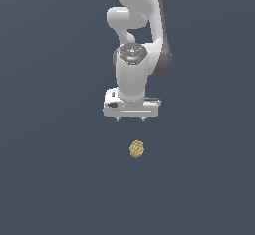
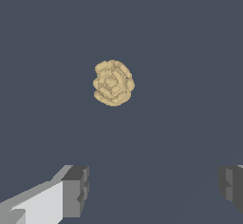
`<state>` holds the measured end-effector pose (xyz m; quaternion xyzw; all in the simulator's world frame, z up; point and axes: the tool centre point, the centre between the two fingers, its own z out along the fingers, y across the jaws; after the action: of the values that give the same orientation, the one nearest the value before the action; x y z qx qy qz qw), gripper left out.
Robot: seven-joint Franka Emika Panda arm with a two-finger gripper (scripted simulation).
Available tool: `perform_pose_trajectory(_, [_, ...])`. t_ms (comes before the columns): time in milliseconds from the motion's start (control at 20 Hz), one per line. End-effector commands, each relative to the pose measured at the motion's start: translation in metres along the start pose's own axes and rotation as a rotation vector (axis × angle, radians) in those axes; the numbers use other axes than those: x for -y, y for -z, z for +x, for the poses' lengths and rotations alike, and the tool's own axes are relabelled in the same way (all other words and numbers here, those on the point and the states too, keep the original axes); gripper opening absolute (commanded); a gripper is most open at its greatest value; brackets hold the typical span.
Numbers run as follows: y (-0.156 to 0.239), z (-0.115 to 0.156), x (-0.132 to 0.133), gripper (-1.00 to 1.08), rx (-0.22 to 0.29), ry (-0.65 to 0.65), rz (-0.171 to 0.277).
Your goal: Pick up the object and move it to a goal position.
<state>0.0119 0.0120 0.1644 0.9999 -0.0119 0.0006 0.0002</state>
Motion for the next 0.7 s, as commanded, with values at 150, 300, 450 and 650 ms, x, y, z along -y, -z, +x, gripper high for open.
perform_pose_trajectory(150, [-0.008,0.012,0.004,1.00,0.001,-0.075,0.001])
perform_pose_trajectory(300, [-0.015,0.021,0.007,1.00,0.001,-0.132,0.002])
perform_pose_trajectory(450, [-0.023,0.032,0.011,1.00,0.001,-0.200,0.003])
perform_pose_trajectory(650, [-0.036,0.046,0.017,1.00,0.002,-0.301,0.003])
